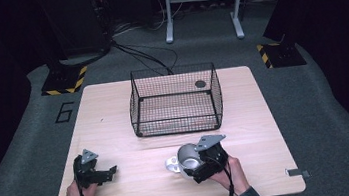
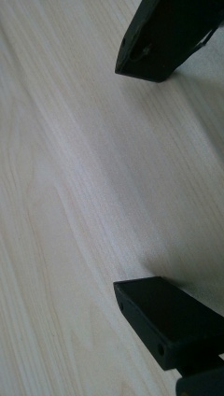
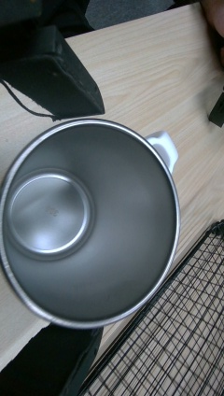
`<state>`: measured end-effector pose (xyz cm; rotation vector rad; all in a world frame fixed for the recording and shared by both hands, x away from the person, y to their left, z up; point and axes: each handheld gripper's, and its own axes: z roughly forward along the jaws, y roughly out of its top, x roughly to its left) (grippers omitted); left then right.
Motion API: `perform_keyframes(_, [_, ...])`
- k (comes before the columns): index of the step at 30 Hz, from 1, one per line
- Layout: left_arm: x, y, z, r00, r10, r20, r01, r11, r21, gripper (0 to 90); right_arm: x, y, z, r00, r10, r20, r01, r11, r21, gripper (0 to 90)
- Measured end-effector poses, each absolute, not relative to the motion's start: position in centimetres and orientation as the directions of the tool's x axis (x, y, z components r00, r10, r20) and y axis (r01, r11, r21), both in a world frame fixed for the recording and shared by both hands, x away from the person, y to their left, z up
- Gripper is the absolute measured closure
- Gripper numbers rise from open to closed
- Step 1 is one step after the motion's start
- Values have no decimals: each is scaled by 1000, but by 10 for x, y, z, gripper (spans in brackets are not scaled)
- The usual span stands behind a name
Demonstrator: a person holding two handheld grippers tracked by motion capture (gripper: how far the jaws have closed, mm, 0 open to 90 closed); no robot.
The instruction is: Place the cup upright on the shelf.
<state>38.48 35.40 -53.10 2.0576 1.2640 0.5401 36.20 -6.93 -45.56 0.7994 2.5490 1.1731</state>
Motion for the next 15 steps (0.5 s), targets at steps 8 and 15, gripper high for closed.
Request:
perform_keyframes(8, [385,354,-531,448,894,8,622,-318,716,0,366,-60,-459,-825,565,9,388,554,736,0])
perform_keyframes(15, [385,354,-531,448,894,8,622,-318,716,0,368,-55,-460,-815,578,-23,383,569,727,25])
